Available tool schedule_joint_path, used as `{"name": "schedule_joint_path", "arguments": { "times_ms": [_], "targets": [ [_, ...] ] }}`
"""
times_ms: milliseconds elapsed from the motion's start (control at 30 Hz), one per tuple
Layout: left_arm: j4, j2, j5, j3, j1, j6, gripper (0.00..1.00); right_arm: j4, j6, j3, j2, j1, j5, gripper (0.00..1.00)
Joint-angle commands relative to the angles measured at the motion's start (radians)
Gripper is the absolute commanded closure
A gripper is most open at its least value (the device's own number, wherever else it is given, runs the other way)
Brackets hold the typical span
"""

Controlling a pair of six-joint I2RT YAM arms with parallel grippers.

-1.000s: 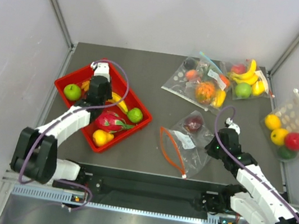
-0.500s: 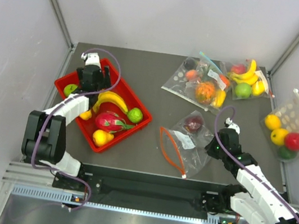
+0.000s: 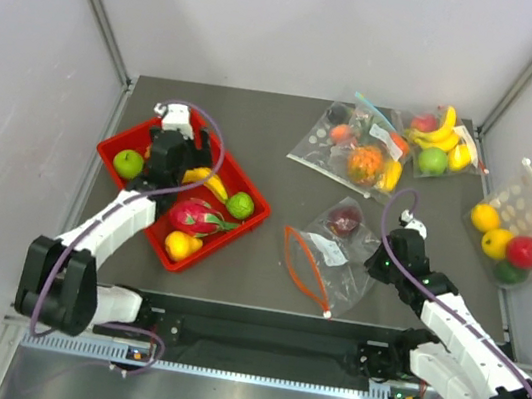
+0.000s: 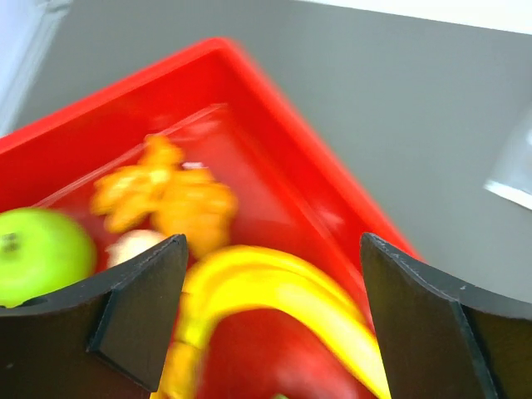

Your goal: Open the zip-top bag and remove the fake food

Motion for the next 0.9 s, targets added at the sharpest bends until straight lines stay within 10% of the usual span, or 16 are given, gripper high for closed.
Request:
{"name": "schedule_joint_path", "arguments": {
  "times_ms": [0, 300, 500, 867],
  "targets": [
    [0.062, -0.080, 0.007, -0.041, -0.159, 0.042, 0.12, 0.024, -0.017, 0.052, -0.014, -0.010, -0.003, 0.96],
    [0.209, -0.212, 0.330, -0.227, -0.572, 0.082, 0.16, -0.016, -0.022, 0.072, -0.066, -0.008, -0.003, 0.95],
    [0.326, -0.125, 0.631, -0.290, -0.643, 0.053, 0.18, -0.046, -0.023, 0.082, -0.086, -0.008, -0.008, 0.95],
    [0.435, 0.085, 0.697, -0.261, -0.756, 0.012, 0.23, -0.054, -0.030, 0.090, -0.106, -0.010, -0.020, 0.92]
  ]
}}
